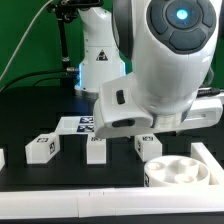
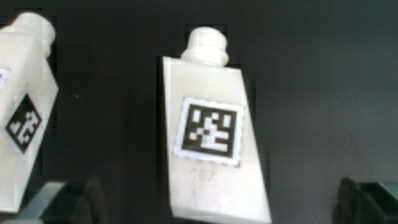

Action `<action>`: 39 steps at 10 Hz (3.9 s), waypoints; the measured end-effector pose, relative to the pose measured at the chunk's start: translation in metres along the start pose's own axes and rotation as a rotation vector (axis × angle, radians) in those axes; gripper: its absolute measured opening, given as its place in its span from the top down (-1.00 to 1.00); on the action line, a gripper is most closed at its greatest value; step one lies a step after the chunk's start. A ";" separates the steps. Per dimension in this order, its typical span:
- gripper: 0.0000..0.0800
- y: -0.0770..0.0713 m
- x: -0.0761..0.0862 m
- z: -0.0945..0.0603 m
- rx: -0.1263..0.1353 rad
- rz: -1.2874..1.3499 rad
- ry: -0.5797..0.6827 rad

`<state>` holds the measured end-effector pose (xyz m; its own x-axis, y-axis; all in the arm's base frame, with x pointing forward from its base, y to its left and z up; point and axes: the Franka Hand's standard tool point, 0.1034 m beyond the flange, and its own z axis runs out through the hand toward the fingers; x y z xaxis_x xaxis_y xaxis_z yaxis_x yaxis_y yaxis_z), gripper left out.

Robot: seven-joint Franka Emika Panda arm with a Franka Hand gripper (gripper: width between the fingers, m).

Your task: Assemble stool

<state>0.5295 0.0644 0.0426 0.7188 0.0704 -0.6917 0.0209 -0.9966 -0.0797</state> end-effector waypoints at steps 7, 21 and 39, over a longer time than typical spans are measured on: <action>-0.62 -0.014 0.003 0.010 -0.017 0.021 -0.123; -0.13 -0.009 0.006 0.038 -0.076 -0.005 -0.206; 0.19 -0.024 0.001 -0.146 -0.099 -0.194 0.400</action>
Offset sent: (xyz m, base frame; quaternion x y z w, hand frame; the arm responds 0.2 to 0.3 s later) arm 0.0000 0.0000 0.0000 0.0000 0.0000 0.0000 1.0000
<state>0.6305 0.0823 0.1486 0.9063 0.2538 -0.3378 0.2342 -0.9672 -0.0984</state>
